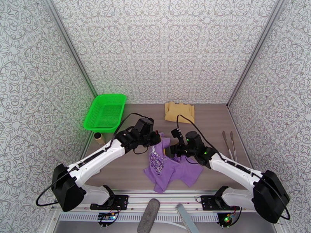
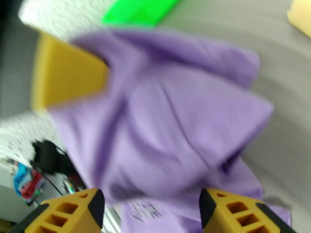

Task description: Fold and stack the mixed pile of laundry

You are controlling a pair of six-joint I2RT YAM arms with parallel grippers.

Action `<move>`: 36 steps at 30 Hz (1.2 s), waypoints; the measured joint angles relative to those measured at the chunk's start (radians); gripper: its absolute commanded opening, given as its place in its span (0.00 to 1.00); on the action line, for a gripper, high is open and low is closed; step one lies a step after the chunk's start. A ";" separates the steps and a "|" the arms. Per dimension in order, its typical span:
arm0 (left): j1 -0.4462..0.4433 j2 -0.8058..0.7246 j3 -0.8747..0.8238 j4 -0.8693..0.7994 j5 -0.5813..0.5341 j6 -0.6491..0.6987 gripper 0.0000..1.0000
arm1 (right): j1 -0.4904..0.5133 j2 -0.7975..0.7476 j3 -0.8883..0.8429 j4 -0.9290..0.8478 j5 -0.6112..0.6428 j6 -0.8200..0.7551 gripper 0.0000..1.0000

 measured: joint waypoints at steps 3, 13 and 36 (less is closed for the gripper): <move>0.000 0.000 0.000 0.000 0.001 -0.008 0.00 | 0.000 0.004 -0.011 0.082 -0.015 0.080 0.66; 0.000 -0.003 0.000 0.001 0.002 -0.015 0.00 | 0.005 0.084 -0.049 0.252 -0.033 0.286 0.32; 0.092 -0.211 -0.067 -0.054 -0.006 0.107 0.71 | -0.226 -0.101 0.666 -0.814 0.152 -0.372 0.00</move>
